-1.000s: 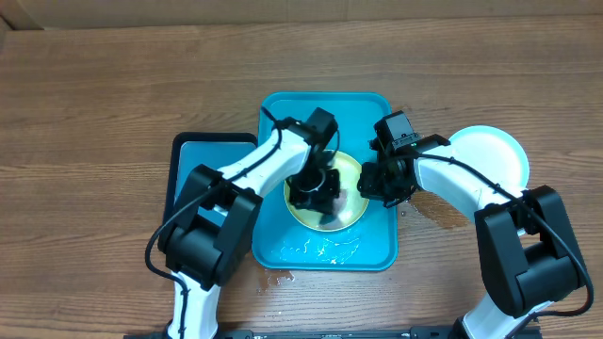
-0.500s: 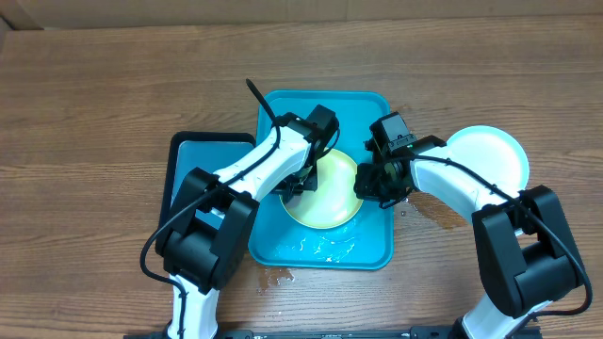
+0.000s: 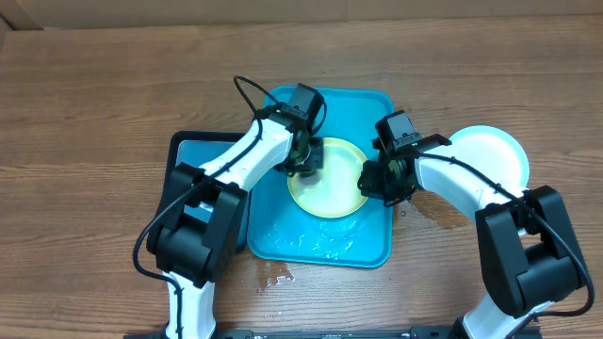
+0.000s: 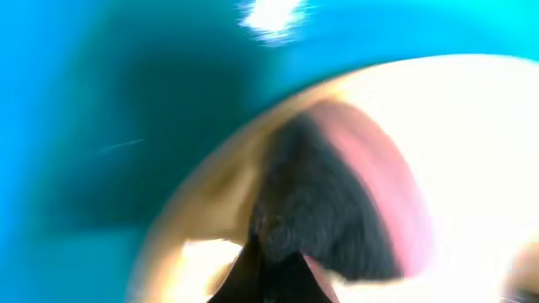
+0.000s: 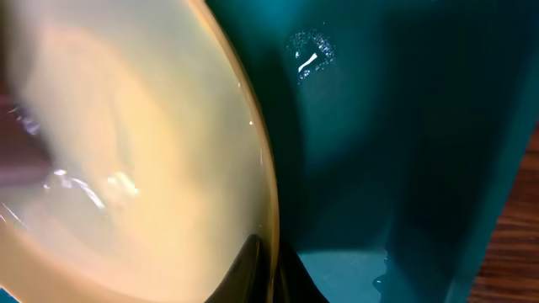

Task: Clean dirty plates on tray and stack at the side
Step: 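Scrub the yellow plate with the sponge while right gripper holds rim, then return the sponge to the black tray with the left gripper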

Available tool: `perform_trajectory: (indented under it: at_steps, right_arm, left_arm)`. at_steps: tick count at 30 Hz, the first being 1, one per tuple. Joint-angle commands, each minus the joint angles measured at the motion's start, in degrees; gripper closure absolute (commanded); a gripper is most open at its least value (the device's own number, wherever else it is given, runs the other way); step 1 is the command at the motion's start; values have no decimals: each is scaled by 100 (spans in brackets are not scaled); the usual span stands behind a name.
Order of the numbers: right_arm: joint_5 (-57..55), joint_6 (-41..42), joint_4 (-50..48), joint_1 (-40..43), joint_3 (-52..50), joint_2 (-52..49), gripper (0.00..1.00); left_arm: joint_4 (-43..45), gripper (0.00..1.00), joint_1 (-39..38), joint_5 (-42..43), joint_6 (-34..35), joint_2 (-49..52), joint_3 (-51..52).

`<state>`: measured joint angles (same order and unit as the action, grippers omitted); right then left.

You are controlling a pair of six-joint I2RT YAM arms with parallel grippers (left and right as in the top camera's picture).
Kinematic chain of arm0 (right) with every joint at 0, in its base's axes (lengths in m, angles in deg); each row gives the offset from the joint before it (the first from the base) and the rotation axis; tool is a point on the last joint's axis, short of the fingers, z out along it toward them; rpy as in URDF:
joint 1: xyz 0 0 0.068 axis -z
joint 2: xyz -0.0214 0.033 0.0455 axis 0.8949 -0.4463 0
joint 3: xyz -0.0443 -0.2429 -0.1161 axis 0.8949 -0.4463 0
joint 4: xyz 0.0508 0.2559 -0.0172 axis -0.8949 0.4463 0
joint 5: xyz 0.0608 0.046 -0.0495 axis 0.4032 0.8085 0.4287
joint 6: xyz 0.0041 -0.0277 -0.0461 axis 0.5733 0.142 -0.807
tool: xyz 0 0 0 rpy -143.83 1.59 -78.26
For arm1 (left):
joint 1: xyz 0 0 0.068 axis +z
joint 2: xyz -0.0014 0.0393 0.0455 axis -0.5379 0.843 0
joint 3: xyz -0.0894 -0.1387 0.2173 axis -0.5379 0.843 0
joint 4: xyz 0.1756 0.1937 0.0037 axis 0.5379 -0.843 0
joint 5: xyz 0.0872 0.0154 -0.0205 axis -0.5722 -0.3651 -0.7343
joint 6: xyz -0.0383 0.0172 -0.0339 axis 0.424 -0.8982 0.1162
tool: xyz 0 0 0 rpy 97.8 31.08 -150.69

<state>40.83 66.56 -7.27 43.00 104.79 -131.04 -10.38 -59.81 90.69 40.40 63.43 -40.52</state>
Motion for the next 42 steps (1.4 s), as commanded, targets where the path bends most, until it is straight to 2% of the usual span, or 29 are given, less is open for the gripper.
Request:
perform_trajectory:
  at_steps: [1,4,8,12,16,24,27,30,37,38,40,42]
  right_arm:
    - [-155,-184,22,-44,-76,-52,96]
    - [-157,-184,22,-44,-76,-52,96]
    - [-157,-186,20,-44,-76,-52,96]
    - [-157,-186,22,-44,-76,-52,96]
    - [-155,-186,22,-44,-76,-52,96]
    - [-155,-184,24,-44,-76,-52,96]
    - [-157,-184,15,-44,-76,-52,96]
    - [-157,-184,-26,-44,-76,-52,96]
    - [-157,-140,-39,-44,-76,-52,96]
    - [-155,-140,-28,-44,-74,-52,96]
    - [-153,-96,66,-44,-46,-50,96]
    - [-136,149,367,-44,76,-48,96]
  left_arm:
    - [354,96,-225,2343,-240,330,63]
    - [455,96,-295,2704,-240,334,63]
    - [-125,96,-216,2444,-216,326,57]
    - [-1073,96,-7,1176,-197,48,50]
    - [-1762,96,138,-111,-151,-682,50]
    - [-2457,96,577,-1661,-22,-2520,52]
    - [-2741,96,892,-2225,44,-2702,72]
    - [-2848,96,1281,-2271,44,-2629,271]
    - [-2146,96,1886,-1899,214,-2124,1388]
    - [-2151,93,1917,-1838,214,-2092,1399]
    - [-2166,73,1947,-1770,210,-2129,1362]
    - [-2295,60,1950,-1720,190,-2234,1226]
